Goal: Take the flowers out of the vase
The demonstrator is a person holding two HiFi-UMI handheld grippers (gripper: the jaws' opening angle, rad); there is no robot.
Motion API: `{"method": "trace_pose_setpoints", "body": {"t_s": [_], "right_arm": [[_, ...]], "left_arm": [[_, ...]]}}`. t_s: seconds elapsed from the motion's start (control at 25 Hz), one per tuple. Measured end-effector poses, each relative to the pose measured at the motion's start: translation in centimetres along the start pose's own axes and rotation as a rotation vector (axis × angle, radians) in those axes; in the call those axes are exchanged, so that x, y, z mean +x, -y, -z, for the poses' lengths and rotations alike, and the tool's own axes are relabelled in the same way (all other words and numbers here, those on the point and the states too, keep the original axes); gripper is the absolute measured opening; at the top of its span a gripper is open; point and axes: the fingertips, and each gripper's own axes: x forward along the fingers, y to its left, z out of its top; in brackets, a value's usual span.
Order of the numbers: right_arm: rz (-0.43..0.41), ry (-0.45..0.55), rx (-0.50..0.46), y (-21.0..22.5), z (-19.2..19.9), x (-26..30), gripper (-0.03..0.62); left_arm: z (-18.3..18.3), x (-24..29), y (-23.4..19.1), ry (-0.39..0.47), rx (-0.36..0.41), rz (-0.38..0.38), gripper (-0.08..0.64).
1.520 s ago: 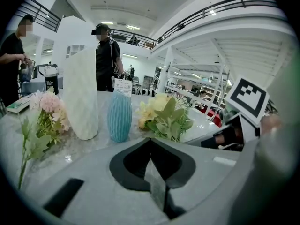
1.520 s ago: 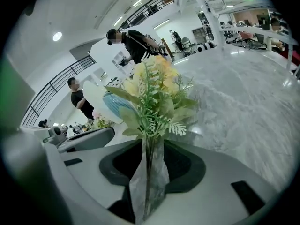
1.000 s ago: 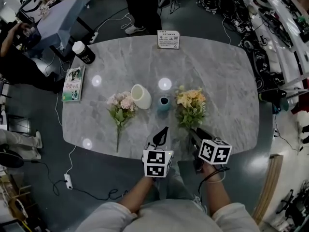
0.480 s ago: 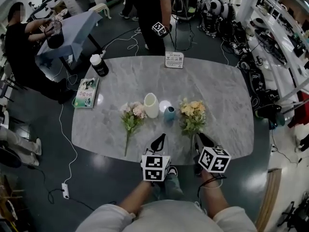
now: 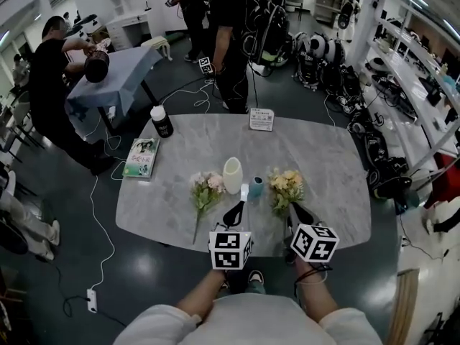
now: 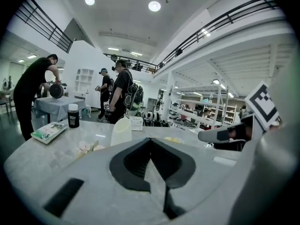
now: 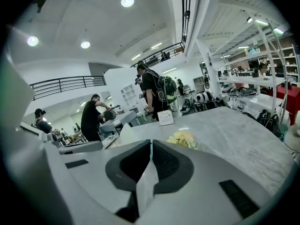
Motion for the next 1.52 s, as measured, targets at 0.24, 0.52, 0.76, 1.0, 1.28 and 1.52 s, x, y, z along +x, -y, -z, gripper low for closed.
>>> {"method": "trace_pose_setpoints", "body": {"t_s": [0.24, 0.52, 0.76, 1.0, 1.28, 1.52], "right_arm": [[-0.007, 0.074, -0.009, -1.9, -1.4, -0.7, 0.011], [0.008, 0.069, -0.018, -1.8, -1.1, -1.5, 0.011], [0.015, 0.064, -0.017, -1.4, -0.7, -1.8, 0.011], [0.007, 0.064, -0.023, -1.8, -0.7, -1.4, 0.011], [-0.006, 0.062, -0.023, -1.8, -0.6, -1.2, 0.01], [-0.02, 0.048, -0.075, -2.3, -0.4, -1.1, 0.005]], "left_arm": [[-2.0, -1.6, -1.3, 0.042, 0.013, -0.008, 0.009], [-2.1, -1.8, -0.9, 0.036, 0.011, -0.002, 0.009], [-1.9, -1.4, -0.4, 0.028, 0.012, 0.009, 0.009], [-1.8, -1.1, -0.4, 0.024, 0.018, 0.013, 0.009], [-1.7, -1.0, 0.0, 0.018, 0.025, 0.008, 0.009], [-1.3, -1.1, -0.1, 0.014, 0.021, -0.001, 0.009]]}}
